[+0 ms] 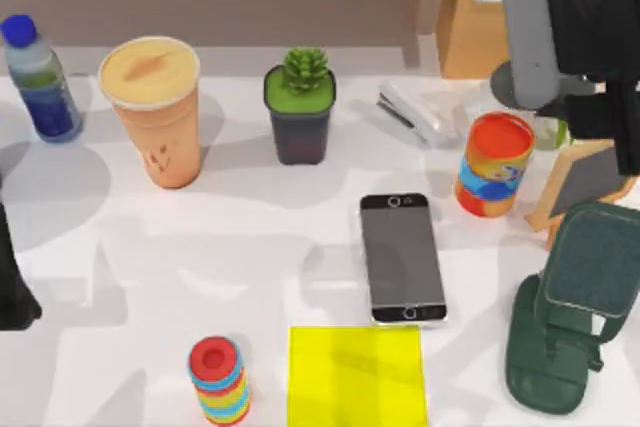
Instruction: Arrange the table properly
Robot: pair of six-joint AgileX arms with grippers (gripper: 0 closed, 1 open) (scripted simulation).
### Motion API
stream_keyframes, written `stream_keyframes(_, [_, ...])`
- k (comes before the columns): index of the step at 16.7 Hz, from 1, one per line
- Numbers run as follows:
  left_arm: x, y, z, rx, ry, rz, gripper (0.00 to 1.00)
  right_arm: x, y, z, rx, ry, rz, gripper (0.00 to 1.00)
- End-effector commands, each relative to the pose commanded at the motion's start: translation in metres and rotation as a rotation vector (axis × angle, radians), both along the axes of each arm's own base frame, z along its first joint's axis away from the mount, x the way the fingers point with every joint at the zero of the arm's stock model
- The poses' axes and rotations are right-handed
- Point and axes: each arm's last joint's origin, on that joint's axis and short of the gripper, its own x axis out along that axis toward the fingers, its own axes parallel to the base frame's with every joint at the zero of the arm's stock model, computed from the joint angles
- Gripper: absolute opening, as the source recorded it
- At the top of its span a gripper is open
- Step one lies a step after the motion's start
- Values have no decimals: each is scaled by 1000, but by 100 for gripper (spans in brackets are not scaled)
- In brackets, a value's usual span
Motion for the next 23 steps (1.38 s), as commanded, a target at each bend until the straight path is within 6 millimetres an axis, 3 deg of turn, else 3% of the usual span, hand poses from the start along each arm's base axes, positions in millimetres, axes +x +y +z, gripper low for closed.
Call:
stream_keyframes(2, [0,0,0,0,0,0,100,-9,44,-14,-79,-13,292,0])
stream_keyframes(5, [0,0,0,0,0,0,100,-27,101,-62,-231,42,690,0])
stream_keyframes(10, [0,0,0,0,0,0,100,-69,160,-144,-473,158,1200,0])
stream_keyframes(14, [0,0,0,0,0,0,100,-88,178,-166,-556,165,1365,0])
stream_keyframes(20, [0,0,0,0,0,0,100,-85,175,-166,-565,168,1360,0])
stream_keyframes(23, [0,0,0,0,0,0,100,-78,167,-176,-614,208,1379,0])
